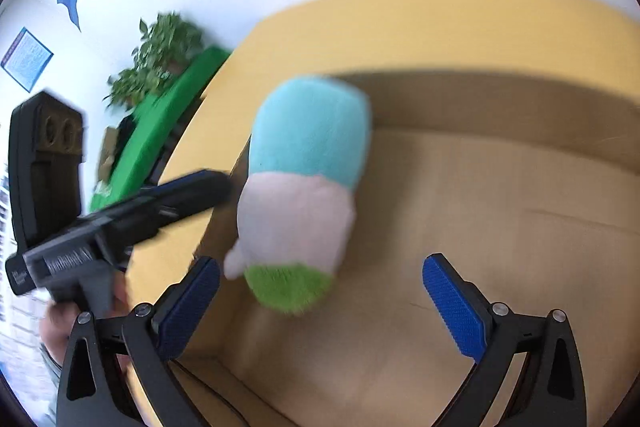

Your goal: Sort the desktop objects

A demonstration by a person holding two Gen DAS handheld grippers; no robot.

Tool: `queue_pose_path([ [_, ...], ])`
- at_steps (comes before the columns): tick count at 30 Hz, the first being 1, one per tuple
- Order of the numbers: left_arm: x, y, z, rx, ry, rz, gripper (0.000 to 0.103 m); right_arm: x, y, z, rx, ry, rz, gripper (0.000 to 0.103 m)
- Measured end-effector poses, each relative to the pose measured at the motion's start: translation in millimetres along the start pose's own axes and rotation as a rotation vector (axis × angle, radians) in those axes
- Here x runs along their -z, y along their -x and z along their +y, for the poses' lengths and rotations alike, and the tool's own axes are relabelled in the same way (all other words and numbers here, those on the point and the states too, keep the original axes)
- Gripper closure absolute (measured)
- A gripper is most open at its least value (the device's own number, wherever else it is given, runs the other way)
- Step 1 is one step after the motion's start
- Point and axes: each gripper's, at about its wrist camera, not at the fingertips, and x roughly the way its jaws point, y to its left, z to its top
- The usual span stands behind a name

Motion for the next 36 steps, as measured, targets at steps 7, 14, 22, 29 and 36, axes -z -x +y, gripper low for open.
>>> queue_pose_path([
  [7, 53.9, 112.4, -47.8, -0.17, -0.191, -0.283, 0.02, 84.4, 142.6, -13.1, 0.263, 0.042, -0.256, 0.0],
  [14, 107.0, 114.6, -46.1, -0.144, -0.138, -0.226, 0.019, 130.9, 102.6, -49.2, 0.3, -0.026, -0.096, 0.0],
  [22, 144.8, 68.7, -40.3, -0.107, -0.109, -0.072, 0.019, 158.3, 82.3, -78.7, 0.315, -0.095, -0.062, 0.0],
  [29, 77.2, 22.7, -111.0, 0.035, -0.175, -0.053, 0.019, 145.8, 55.7, -56.5, 0.364, -0.094, -0.068, 0.0],
  [36, 14.4, -109.4, -132.5, 0.0, -0.039, 0.096, 0.019, 146.6, 49.4, -43.8, 0.388, -0.097, -0.061, 0.0],
])
